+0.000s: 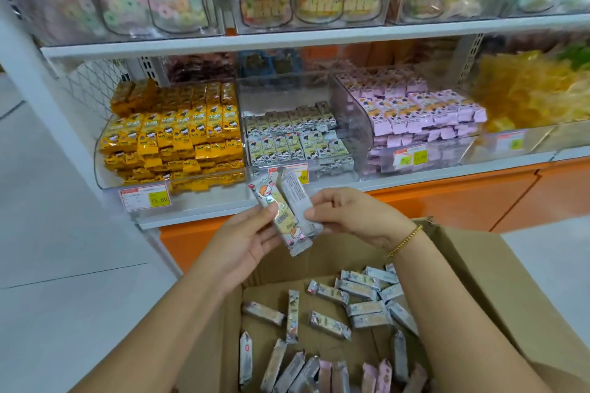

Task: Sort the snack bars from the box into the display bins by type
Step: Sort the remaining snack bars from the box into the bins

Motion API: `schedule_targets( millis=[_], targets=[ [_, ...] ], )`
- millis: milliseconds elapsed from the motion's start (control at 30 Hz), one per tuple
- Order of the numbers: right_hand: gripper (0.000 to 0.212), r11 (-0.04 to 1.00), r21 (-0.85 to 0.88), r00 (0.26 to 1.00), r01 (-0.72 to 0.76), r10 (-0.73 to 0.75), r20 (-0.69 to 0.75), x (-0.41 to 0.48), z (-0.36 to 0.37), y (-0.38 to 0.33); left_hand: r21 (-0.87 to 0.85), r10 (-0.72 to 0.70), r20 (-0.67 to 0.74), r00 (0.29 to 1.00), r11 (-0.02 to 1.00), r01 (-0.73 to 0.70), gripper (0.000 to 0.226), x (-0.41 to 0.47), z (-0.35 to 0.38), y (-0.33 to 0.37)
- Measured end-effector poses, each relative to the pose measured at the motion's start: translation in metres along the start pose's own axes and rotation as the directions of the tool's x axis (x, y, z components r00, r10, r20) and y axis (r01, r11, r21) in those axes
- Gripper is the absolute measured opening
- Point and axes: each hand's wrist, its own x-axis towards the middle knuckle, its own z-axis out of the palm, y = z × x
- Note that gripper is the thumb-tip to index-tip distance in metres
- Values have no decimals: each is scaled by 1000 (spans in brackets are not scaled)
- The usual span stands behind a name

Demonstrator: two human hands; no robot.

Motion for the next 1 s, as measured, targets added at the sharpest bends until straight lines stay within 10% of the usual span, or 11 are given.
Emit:
schedule_targets(
  millis=[267, 600, 1000],
  targets=[
    [37, 959, -226, 940, 174, -230, -252, -20, 10, -24, -112, 61, 37, 997, 992, -57, 42, -5, 16, 12],
    [23, 976, -57, 934, 212, -219, -282, -28, 14, -6, -133, 47, 45, 998, 990, -41, 39, -1, 17, 6],
    [40, 874, -407, 720, 266, -461, -519, -13, 29, 0, -180, 101, -44, 994, 978, -108, 36, 22, 28, 6]
  ],
)
